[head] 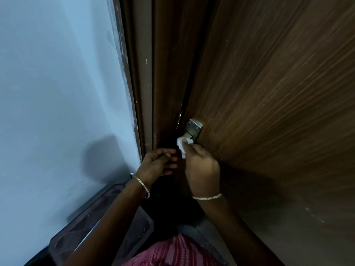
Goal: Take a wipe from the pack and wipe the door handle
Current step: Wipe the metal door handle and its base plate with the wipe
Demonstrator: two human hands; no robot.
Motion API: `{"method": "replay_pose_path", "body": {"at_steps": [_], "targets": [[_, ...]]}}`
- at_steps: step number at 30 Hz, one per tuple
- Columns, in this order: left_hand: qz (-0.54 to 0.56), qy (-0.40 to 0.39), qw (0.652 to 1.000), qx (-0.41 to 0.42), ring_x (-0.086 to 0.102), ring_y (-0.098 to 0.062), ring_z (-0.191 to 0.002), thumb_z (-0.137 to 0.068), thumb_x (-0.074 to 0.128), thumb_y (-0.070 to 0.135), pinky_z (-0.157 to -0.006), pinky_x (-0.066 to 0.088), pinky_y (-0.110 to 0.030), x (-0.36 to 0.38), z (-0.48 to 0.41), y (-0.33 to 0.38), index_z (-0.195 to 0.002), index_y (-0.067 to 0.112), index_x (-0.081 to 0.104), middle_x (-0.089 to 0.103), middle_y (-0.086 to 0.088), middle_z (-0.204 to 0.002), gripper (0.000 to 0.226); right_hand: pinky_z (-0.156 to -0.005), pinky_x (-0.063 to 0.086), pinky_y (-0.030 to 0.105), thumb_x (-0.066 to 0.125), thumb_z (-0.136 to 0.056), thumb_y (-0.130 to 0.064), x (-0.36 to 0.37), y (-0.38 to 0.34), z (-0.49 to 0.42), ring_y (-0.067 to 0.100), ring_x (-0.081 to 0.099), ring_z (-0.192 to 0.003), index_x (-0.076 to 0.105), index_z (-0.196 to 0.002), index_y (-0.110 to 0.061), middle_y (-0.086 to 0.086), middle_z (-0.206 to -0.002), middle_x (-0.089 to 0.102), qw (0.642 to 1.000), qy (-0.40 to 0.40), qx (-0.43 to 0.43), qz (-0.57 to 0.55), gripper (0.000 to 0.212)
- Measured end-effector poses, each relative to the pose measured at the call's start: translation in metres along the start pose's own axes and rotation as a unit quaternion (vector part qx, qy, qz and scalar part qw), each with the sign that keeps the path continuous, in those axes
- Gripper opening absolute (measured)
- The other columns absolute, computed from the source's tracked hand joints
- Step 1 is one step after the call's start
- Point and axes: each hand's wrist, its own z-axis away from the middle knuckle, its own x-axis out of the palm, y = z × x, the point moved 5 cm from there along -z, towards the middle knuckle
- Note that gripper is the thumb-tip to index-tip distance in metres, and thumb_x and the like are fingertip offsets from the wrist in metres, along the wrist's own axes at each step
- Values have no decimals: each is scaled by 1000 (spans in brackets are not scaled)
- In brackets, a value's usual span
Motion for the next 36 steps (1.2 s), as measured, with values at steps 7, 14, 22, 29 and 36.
{"method": "replay_pose_path", "body": {"at_steps": [7,14,22,29,36], "targets": [[-10,-9,1000,-9,69,-17,-82,-103,46,13,-72,55,-30,-2,-1,-5,-109,17,66,71,-5,-97,22,-81,48,5,74,-85,-3,-28,47,34,13,75,-93,75,-115,-14,5,-103,78,984,20,90,-150,32],[6,-10,1000,3,68,-20,-86,-103,46,12,-78,54,-33,6,2,-3,-114,12,67,72,-8,-100,24,-74,52,22,68,-92,-18,-2,-4,-14,16,74,-94,67,-125,-23,2,-108,76,996,-44,66,-45,34],[-18,-7,1000,24,73,-10,-77,-101,50,16,-67,57,-25,3,3,-4,-101,25,70,75,2,-92,21,-82,55,16,73,-89,-14,-24,49,29,11,75,-93,77,-109,-17,0,-102,79,986,21,84,-143,21],[46,-13,999,0,71,-18,-90,-99,55,18,-72,58,-30,9,5,4,-112,16,67,75,-3,-102,18,-80,54,10,71,-90,-14,-53,41,1,-1,71,-92,74,-113,-21,-11,-101,77,963,112,112,-216,25],[357,-113,914,-158,60,-23,-103,-94,49,10,-82,52,-39,43,8,3,-110,10,64,63,-8,-112,21,-62,55,25,78,-77,0,-49,0,-38,19,67,-86,76,-101,-11,2,-100,73,984,177,-31,16,26]]}}
